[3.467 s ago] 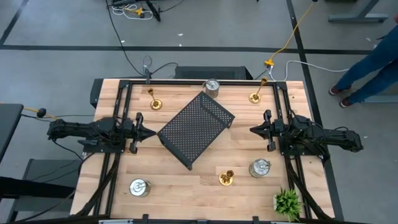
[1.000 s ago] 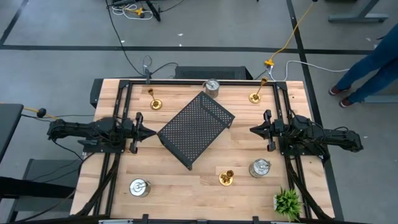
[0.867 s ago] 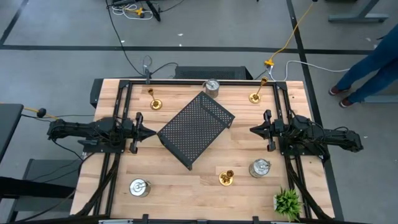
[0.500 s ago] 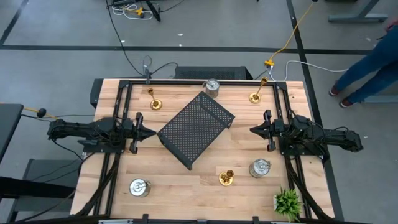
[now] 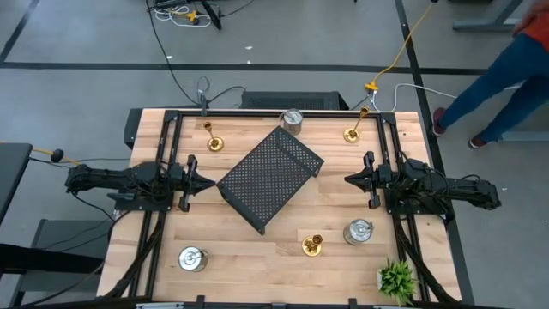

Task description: Pick & Place candle stick holders

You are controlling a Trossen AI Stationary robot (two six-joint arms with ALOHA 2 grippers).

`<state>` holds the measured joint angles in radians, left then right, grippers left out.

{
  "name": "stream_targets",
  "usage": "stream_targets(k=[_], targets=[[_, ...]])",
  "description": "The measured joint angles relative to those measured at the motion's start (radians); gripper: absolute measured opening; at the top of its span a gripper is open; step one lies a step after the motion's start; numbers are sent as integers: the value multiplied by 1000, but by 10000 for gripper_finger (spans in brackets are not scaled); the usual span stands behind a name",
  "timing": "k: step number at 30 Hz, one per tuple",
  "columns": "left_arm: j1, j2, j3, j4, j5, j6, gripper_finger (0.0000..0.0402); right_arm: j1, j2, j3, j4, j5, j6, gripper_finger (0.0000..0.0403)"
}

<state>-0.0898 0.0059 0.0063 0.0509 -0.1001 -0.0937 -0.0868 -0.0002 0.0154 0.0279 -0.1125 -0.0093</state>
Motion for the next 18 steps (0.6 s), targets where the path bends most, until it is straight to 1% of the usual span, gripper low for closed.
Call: stream_targets(k=[4,7,12,18], targets=[[0,0,1,2,-11,0,26,0,0,0,0,0,0,23],[0,1,9,0,-58,0,44,0,0,0,0,0,0,23],[0,0,35,-3,-131,0,104,0,0,0,0,0,0,23],[0,1,37,-4,-182,-32,197,0,0,0,0,0,0,23]])
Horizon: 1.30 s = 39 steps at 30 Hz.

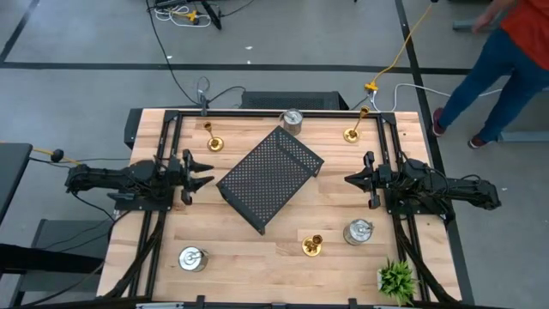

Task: Pick & Place candle stick holders
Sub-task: Put the top left gold candle holder on the shelf

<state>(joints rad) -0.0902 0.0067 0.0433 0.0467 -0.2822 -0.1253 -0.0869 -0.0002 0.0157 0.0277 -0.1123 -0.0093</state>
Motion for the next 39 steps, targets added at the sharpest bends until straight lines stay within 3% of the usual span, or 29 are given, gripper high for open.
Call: stream_targets(k=[5,9,16,24,35,39], targets=[[0,0,1,0,-30,-21,263,0,0,0,0,0,0,23],[0,0,2,0,-40,-45,290,0,0,0,0,0,0,23],[0,38,8,-3,-40,-55,293,0,0,0,0,0,0,23],[48,166,86,-22,-54,-94,293,0,0,0,0,0,0,23],[156,398,329,-343,-67,-109,293,0,0,0,0,0,0,23],[213,466,376,-379,-109,-154,293,0,0,0,0,0,0,23]])
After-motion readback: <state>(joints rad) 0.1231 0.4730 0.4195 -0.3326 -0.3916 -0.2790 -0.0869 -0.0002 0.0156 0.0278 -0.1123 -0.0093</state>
